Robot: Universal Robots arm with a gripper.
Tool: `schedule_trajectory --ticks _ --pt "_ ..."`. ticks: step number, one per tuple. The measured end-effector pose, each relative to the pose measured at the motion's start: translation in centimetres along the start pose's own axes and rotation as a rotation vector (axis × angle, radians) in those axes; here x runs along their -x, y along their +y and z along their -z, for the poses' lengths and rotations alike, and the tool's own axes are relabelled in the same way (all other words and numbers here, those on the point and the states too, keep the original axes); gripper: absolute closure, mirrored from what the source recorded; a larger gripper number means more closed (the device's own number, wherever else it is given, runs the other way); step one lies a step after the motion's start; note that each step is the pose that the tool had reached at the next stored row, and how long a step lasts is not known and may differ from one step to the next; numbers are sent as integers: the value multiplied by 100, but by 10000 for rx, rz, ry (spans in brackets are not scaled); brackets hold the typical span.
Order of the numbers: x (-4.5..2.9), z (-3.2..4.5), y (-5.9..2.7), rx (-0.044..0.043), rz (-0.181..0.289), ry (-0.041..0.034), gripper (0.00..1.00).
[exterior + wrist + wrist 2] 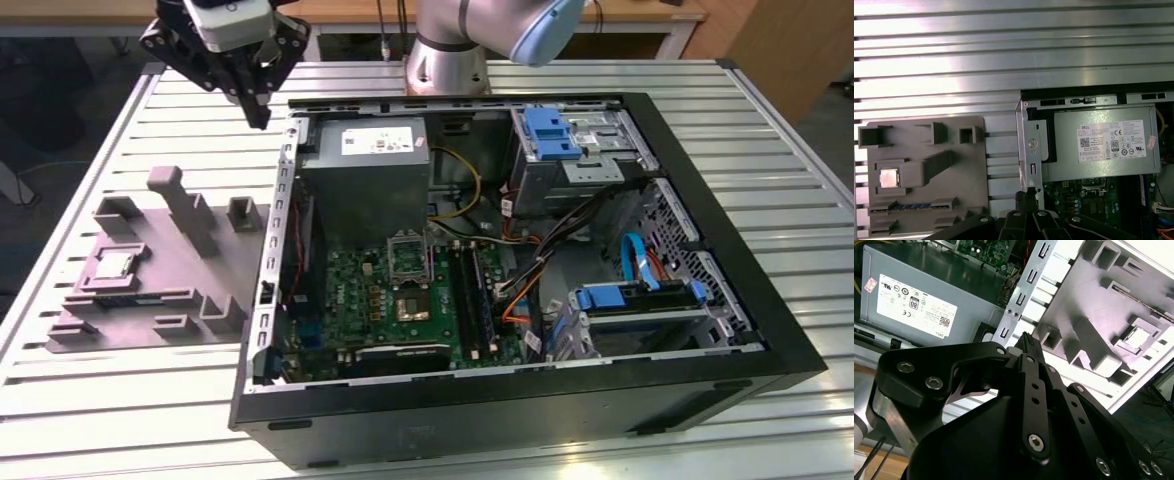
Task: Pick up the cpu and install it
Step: 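Reach for the cpu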
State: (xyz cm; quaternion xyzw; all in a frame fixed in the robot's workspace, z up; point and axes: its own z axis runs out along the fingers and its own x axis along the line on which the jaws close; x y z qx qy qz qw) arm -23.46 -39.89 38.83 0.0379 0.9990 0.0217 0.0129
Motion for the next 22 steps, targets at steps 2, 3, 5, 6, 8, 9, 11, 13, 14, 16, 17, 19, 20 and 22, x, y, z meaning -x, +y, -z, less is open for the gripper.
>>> schedule_trajectory --ticks 2,3,5,6,8,9,11,13,14,16,17,19,20,22 --pt "-6 0 -1 -1 0 0 89" --pt "-9 0 -1 -1 0 1 89" --pt "-16 -1 -1 -1 0 1 89" --pt "-19 -1 -1 0 0 0 89" --pt "-26 -1 -2 0 0 1 89" --pt "-29 -1 -2 -1 0 1 89" --pt "-35 -2 -3 -1 0 1 89" --pt "-42 -2 -3 -1 -1 1 89" --pt "-45 -3 -4 0 -1 1 89" --pt "-51 -3 -4 -1 0 1 89" --pt "-56 -3 -4 0 -1 1 89" --pt "-62 -4 -5 -1 0 1 89" --pt "-65 -4 -5 0 0 1 89" --pt "-72 -4 -6 -1 0 1 89"
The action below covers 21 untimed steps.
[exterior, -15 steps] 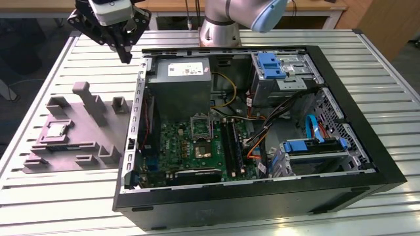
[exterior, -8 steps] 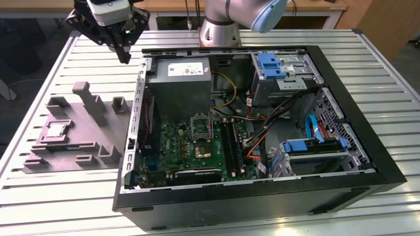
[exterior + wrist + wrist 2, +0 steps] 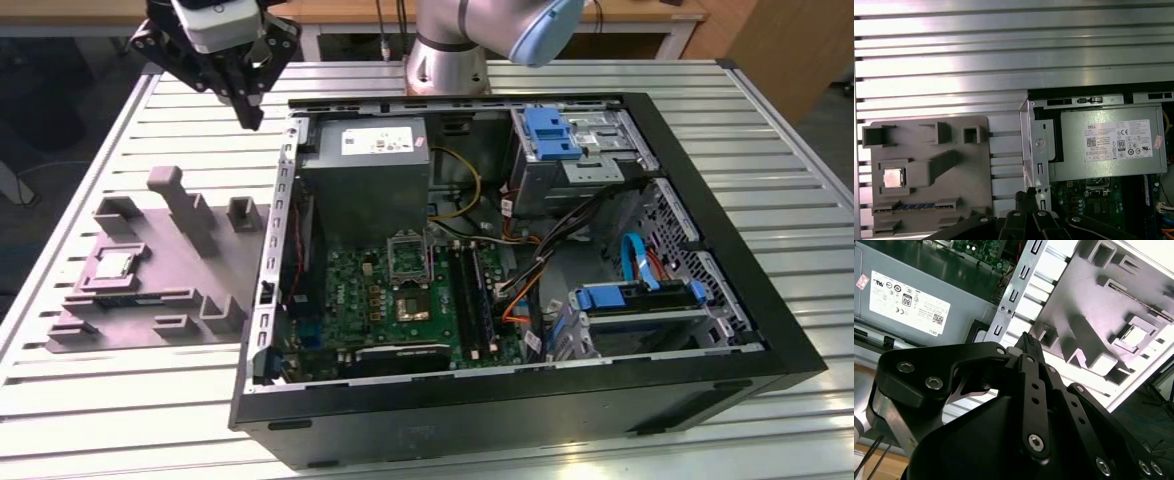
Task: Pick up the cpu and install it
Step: 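Reach for the cpu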
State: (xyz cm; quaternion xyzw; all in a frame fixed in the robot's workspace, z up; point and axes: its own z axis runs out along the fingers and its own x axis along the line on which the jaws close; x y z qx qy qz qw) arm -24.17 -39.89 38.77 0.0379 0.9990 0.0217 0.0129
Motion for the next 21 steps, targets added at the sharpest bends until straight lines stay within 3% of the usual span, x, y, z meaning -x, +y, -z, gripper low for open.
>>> schedule_trajectory --ticks 9,21 --pt "-21 -1 -2 1 -1 -1 89" --pt "-115 -6 -9 0 0 0 89"
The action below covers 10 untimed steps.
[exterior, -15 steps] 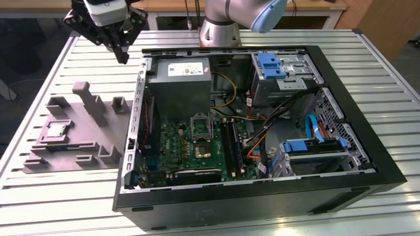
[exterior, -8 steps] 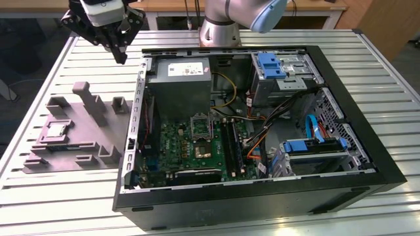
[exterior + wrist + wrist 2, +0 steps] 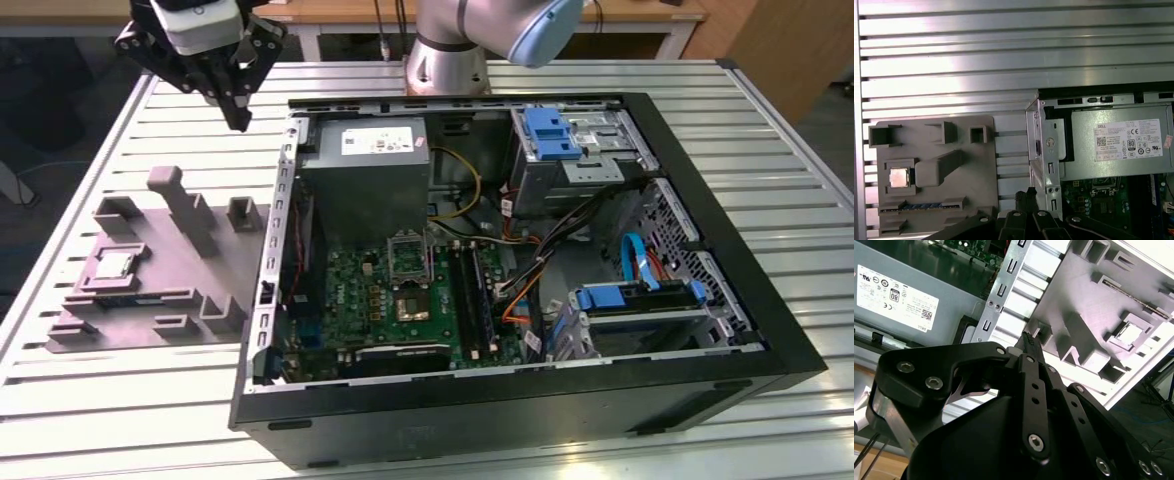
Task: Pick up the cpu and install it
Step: 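Reach for the cpu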
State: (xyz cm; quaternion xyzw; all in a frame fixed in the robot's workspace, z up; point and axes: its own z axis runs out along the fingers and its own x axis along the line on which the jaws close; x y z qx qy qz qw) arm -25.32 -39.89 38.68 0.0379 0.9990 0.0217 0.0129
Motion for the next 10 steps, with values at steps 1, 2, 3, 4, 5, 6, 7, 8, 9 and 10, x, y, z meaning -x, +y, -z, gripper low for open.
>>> schedule_trajectory --ticks 1,2,3,4,5,6,7,8,9,10 --pt "-6 -2 0 1 0 -1 89" --pt "-11 -3 -1 1 0 -1 89" --pt "-14 -3 -1 0 0 0 89" --pt "-18 -4 -2 0 1 1 89" --pt "-21 -5 -2 -1 1 1 89" --pt "-25 -6 -2 0 0 0 89" --pt "-30 -7 -3 0 0 0 89" --pt "-34 -8 -3 0 0 0 89" --pt "-38 -9 -3 0 0 1 89" --pt "-43 -10 -4 -1 0 1 89"
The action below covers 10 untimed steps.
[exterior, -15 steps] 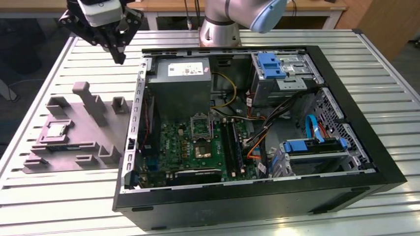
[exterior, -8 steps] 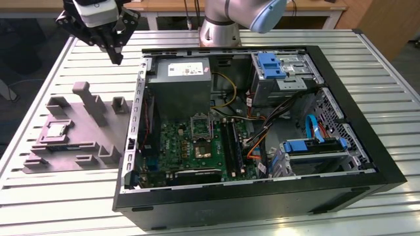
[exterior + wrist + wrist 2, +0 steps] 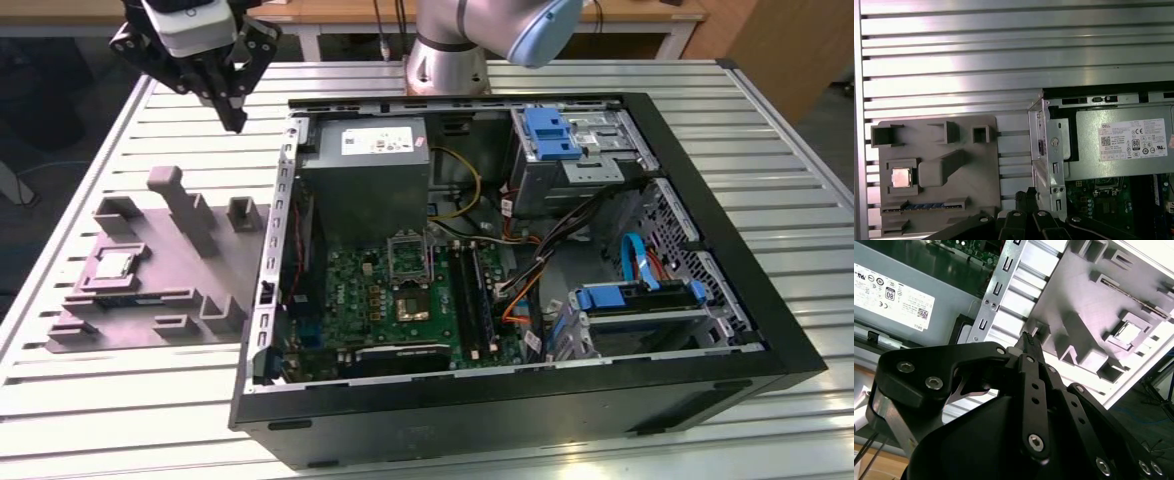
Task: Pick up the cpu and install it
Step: 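Reach for the cpu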
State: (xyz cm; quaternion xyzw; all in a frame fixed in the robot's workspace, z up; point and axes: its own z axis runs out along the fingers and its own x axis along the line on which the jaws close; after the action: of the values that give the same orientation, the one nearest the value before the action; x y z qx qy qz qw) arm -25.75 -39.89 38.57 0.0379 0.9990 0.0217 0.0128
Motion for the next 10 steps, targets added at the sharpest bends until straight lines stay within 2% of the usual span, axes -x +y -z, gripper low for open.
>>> schedule_trajectory --ticks 10 --pt "-52 -13 -4 1 0 0 89"
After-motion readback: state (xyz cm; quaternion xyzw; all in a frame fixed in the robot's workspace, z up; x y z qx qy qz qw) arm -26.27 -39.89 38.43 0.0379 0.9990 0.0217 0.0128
